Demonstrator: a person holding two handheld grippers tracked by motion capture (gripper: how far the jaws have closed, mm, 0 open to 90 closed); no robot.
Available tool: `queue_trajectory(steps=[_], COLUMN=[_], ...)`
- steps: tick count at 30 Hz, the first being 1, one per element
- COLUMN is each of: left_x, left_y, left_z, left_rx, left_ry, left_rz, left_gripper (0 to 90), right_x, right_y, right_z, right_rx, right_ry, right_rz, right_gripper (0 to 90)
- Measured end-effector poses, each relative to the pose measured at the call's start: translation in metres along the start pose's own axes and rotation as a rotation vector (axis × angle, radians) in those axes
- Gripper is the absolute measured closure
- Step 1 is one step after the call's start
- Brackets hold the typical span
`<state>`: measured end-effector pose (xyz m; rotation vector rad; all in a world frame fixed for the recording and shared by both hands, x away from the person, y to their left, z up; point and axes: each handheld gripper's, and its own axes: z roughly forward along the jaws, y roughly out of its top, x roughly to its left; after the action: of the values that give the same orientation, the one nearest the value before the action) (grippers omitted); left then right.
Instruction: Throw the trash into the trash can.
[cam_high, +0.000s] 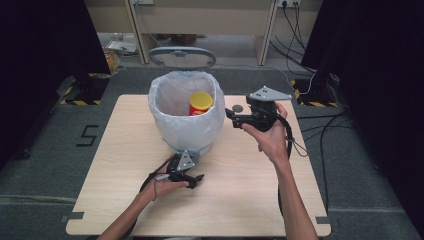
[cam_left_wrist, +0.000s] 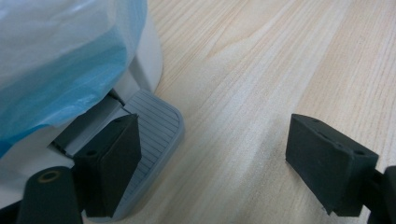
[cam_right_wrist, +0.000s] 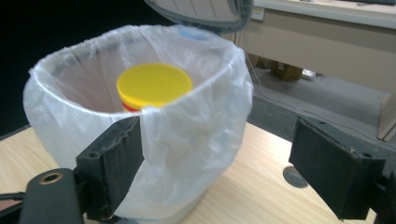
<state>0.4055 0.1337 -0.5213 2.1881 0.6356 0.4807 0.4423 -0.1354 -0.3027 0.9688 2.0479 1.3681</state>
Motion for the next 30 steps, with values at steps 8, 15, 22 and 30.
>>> queue_trajectory(steps=[8, 15, 22, 30], left_x=[0.0, 0.0, 0.0, 0.0], left_y=[0.0, 0.0, 0.0, 0.0], left_z=[0.0, 0.0, 0.0, 0.0], left_rx=[0.001, 0.001, 0.002, -0.002], left_ry=[0.001, 0.001, 0.001, 0.002], left_rz=[0.001, 0.001, 0.001, 0.0], left_gripper=[17.5, 17.5, 17.5, 17.5], right_x=[-0.01, -0.015, -0.02, -0.024], right_y=[-0.019, -0.035, -0.051, -0.069], right_z=[-0.005, -0.006, -0.007, -0.007], right_rx=[0.017, 0.029, 0.046, 0.061], right_ry=[-0.014, -0.021, -0.027, -0.033], right_rz=[0.014, 0.036, 0.047, 0.062], right_gripper=[18.2, 18.2, 18.2, 18.2])
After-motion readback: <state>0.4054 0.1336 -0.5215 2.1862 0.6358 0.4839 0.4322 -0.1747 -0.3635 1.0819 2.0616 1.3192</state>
